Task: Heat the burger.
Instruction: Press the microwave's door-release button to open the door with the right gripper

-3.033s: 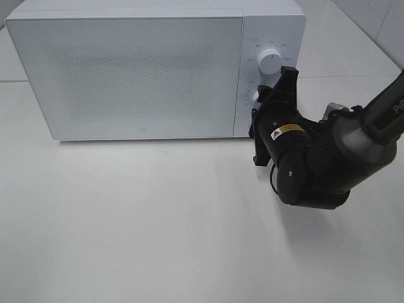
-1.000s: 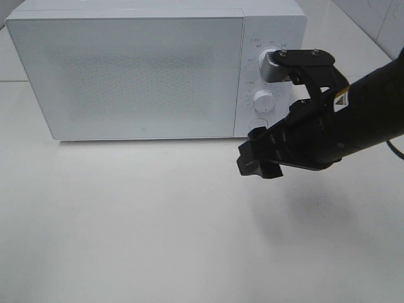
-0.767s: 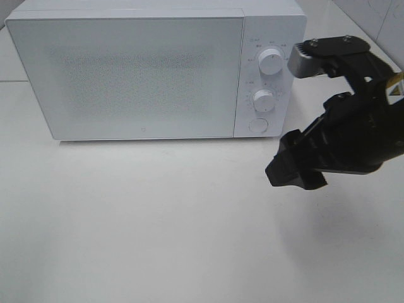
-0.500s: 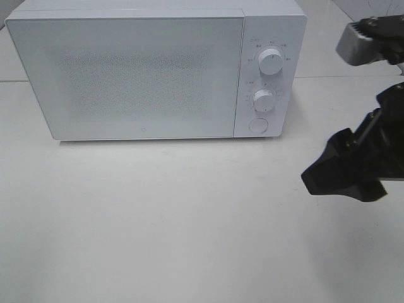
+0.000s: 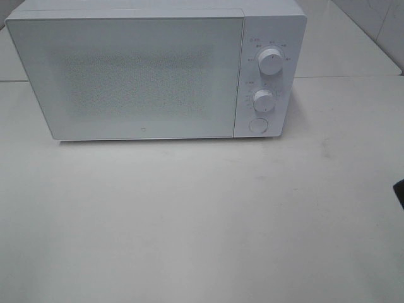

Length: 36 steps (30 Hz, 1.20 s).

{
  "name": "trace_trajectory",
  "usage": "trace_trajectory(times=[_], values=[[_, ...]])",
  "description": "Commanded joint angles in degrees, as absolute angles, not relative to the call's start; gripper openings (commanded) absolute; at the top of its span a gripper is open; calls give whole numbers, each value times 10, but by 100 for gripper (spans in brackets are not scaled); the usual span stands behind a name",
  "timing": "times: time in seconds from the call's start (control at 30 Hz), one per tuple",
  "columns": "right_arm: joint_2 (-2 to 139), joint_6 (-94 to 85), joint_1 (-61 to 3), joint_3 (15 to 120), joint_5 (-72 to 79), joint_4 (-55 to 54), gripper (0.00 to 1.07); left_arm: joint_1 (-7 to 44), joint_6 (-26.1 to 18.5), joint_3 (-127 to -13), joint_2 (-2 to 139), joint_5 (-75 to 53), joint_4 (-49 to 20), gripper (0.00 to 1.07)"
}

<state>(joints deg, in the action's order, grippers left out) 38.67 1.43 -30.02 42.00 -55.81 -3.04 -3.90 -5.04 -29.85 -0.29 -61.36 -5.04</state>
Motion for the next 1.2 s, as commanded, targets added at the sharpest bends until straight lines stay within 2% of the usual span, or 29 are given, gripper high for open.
trace_trajectory(times=[0.03, 0.2, 0.57, 0.93, 1.2], values=[[360, 15, -268, 408, -567, -24, 74, -40, -48, -296, -13, -612, -51, 101], [275, 7, -186, 379, -568, -24, 74, -40, -48, -296, -13, -612, -51, 101], [109, 15, -84, 317, -581, -23, 74, -40, -48, -296, -13, -612, -51, 101], [-15, 22, -73, 285, -570, -17, 74, -40, -48, -296, -13, -612, -51, 101], [-19, 20, -73, 285, -570, -18, 74, -40, -48, -296, -13, -612, -51, 101]])
